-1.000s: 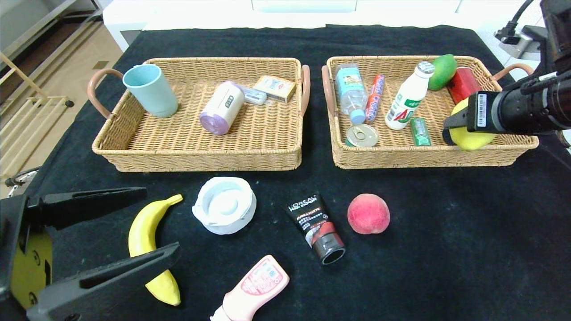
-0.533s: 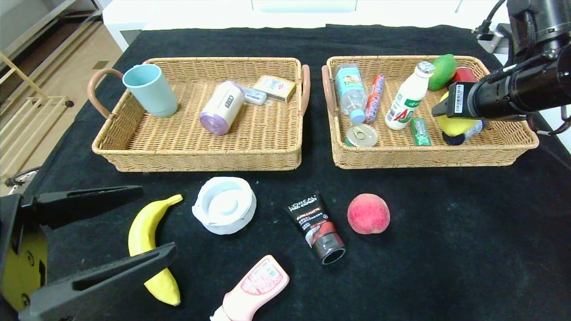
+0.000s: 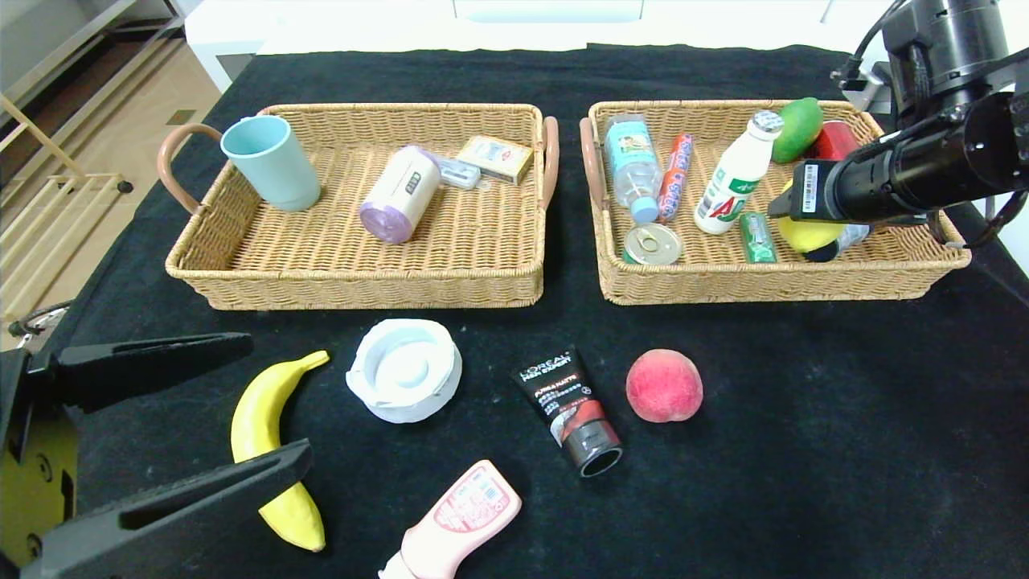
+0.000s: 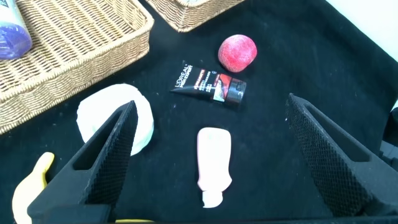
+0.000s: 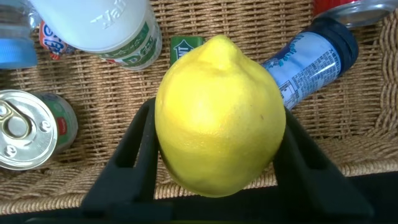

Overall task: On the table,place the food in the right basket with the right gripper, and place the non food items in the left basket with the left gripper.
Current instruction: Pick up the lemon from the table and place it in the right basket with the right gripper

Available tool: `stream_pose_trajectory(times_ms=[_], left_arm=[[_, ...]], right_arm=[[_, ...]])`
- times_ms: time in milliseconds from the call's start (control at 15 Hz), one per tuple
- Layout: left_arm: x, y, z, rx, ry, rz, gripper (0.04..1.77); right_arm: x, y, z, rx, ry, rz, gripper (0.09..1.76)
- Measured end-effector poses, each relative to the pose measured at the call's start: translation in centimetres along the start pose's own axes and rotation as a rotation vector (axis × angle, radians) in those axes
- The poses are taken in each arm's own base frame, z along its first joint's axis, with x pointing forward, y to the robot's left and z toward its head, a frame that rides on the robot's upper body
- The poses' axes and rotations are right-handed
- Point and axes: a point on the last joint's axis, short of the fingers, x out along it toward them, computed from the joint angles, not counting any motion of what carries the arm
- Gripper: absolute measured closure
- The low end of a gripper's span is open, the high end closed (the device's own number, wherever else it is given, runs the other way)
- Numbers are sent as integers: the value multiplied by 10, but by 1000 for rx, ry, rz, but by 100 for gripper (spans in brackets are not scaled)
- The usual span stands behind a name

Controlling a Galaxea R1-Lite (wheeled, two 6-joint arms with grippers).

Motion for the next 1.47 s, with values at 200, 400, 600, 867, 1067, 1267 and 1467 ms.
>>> stream_pose_trajectory(times_ms=[200, 400, 600, 867, 1067, 1267, 1467], left_arm=[[0, 0, 0, 3, -2, 0, 9], [-1, 0, 0, 3, -3, 0, 9], [-1, 0, 0, 4, -5, 0, 9], [-2, -1, 1, 5, -8, 1, 9], [-3, -1, 1, 8, -11, 1, 9], [-3, -1, 1, 13, -10, 1, 9], [-2, -1, 1, 13, -9, 0, 9]], right_arm=[[-1, 0, 0, -1, -1, 0, 54], [-3, 0, 1, -3, -3, 4, 42], [-17, 6, 0, -12, -5, 31, 33], [-56, 25, -23, -65, 129, 97, 25], [-88, 44, -42, -48, 228, 152, 22], [-109, 63, -58, -38, 283, 178, 19], [-116, 82, -73, -62, 327, 212, 18]])
